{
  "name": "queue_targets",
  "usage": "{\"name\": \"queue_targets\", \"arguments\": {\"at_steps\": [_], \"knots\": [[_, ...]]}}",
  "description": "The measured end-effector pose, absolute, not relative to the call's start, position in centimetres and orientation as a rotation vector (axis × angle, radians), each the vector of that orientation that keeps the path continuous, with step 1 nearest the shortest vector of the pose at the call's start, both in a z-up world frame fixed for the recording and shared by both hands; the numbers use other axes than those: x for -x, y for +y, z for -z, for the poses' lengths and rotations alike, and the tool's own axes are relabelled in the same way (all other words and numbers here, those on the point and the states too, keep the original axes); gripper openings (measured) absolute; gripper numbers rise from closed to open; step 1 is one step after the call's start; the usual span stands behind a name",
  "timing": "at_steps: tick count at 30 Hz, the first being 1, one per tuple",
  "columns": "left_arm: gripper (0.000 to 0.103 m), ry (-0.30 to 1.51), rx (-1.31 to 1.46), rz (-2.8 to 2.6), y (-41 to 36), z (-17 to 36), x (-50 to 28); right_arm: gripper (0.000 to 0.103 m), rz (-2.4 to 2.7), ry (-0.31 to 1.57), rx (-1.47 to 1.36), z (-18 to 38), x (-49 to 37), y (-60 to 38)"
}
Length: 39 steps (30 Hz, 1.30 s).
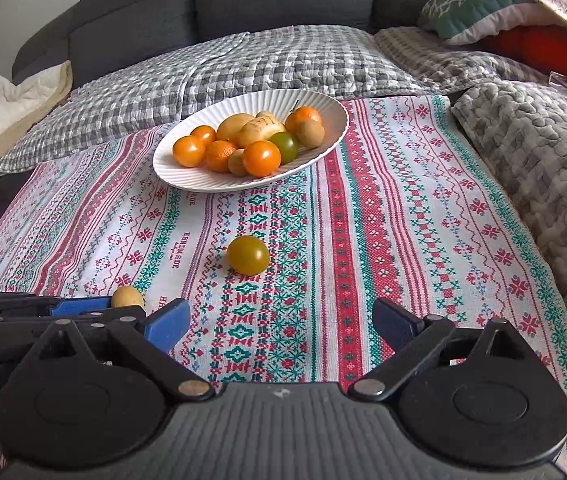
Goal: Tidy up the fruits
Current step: 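Grasp the tan round fruit with the left tool while the right tool grasps the green tomato, then carry the tan fruit and green tomato over the white plate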
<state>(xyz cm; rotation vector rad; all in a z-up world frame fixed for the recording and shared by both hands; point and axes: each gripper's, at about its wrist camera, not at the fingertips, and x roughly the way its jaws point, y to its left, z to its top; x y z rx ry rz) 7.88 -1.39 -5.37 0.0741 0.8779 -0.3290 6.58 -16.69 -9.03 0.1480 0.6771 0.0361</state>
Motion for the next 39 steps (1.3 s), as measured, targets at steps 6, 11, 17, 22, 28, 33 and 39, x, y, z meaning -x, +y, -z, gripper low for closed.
{"name": "queue_targets", "arguments": {"at_steps": [6, 11, 17, 22, 28, 33, 39], "knots": [[0.026, 0.894, -0.068, 0.315, 0.0, 5.5, -8.0, 0.083, -0.044, 0.675, -0.096, 9.8, -8.4, -15.7], [0.026, 0.898, -0.059, 0.32, 0.2, 5.7, -8.2, 0.077, -0.059, 0.672, -0.084, 10.4, -9.4, -15.6], [0.026, 0.883, -0.076, 0.324, -0.4, 5.7, -8.2, 0.067, -0.078, 0.654, -0.066, 10.7, -10.3, -15.2], [0.026, 0.872, -0.083, 0.331, -0.3, 5.8, -8.4, 0.053, -0.088, 0.642, -0.054, 10.7, -10.5, -14.9], [0.026, 0.867, -0.087, 0.327, -0.5, 5.8, -8.5, 0.033, -0.101, 0.636, -0.042, 10.6, -10.5, -14.7], [0.026, 0.865, -0.078, 0.327, -0.3, 5.9, -8.5, 0.027, -0.114, 0.635, -0.039, 10.6, -10.5, -14.6], [0.026, 0.86, -0.058, 0.336, -0.3, 5.9, -8.6, 0.026, -0.122, 0.631, -0.051, 10.4, -10.2, -14.8]]}}
